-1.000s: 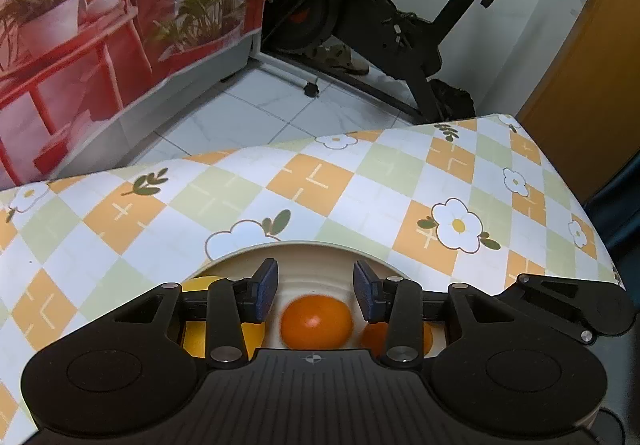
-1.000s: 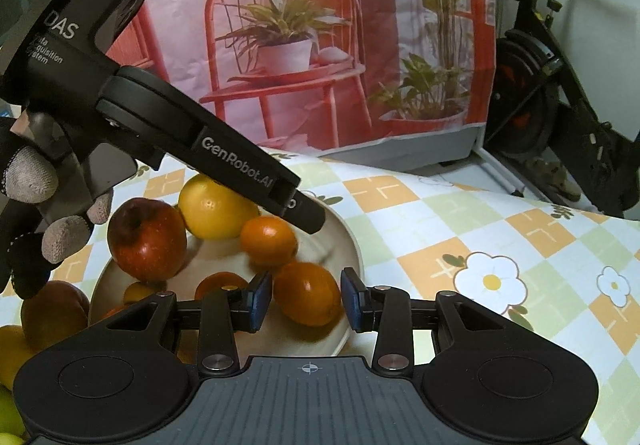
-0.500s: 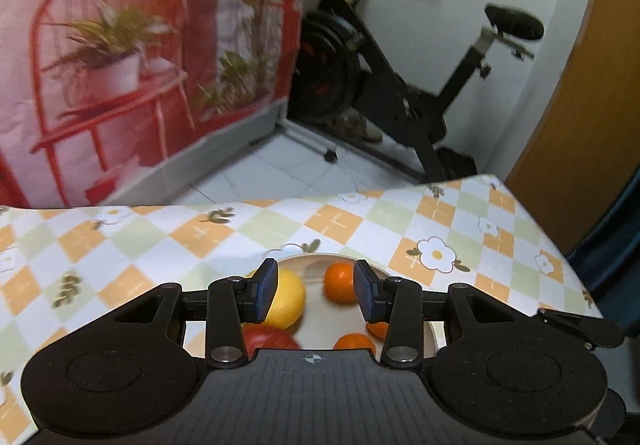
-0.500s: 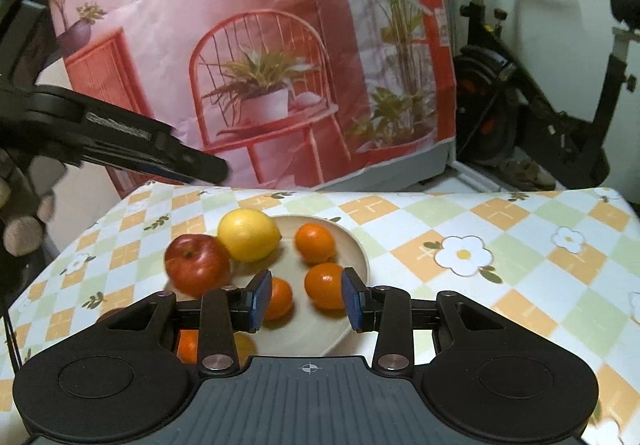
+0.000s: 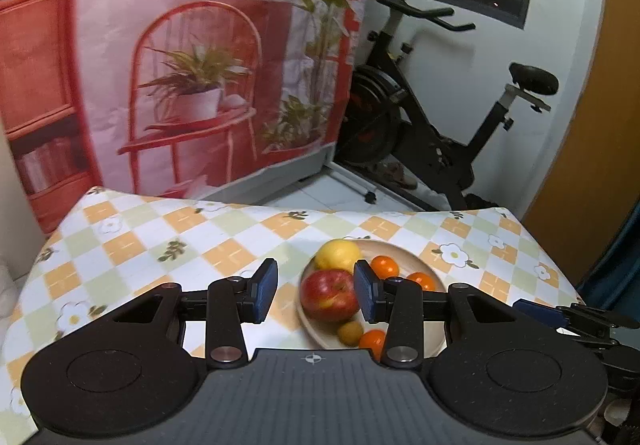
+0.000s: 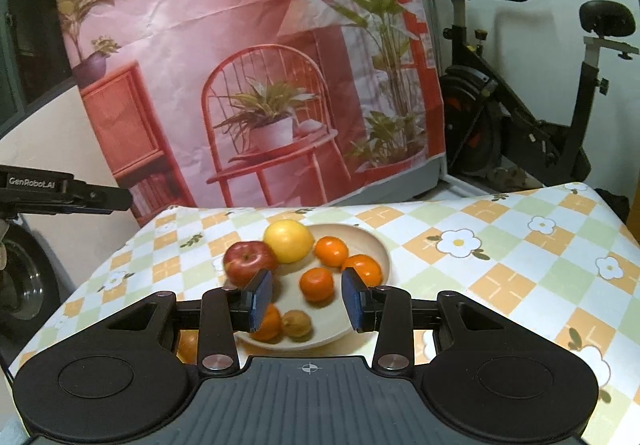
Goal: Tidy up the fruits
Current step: 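Withdraw both tools from the plate and move them toward the green apples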
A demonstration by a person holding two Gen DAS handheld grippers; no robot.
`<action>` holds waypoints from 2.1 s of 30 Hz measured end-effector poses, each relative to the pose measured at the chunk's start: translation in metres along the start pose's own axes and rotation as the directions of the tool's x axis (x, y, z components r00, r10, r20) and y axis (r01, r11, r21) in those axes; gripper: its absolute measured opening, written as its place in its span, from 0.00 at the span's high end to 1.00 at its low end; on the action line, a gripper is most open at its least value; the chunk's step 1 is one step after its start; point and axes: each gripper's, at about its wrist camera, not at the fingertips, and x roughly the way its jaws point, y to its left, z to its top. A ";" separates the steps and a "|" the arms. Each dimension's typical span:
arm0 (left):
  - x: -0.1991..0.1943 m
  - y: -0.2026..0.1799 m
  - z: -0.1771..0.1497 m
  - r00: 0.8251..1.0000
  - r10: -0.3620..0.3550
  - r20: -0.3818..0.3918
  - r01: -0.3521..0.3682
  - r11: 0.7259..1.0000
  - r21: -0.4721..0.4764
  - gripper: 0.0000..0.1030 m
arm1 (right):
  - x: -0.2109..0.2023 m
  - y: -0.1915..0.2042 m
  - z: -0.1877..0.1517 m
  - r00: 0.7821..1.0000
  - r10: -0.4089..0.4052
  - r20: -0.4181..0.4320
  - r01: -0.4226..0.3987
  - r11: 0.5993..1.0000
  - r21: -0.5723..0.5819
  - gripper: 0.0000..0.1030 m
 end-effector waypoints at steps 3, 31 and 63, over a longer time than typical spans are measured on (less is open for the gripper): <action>-0.012 0.002 -0.011 1.000 0.022 0.021 -0.022 1.000 -0.011 0.57 | -0.004 0.011 -0.006 1.000 0.009 -0.014 -0.009 1.000 -0.016 0.65; -0.031 0.017 -0.092 0.999 0.036 -0.030 -0.039 0.994 -0.100 0.55 | 0.008 0.077 -0.053 0.955 0.142 -0.260 -0.193 0.963 -0.186 0.62; -0.017 0.019 -0.114 0.994 0.069 -0.085 -0.079 0.990 -0.115 0.44 | 0.028 0.082 -0.098 0.903 0.213 -0.373 -0.309 0.925 -0.220 0.57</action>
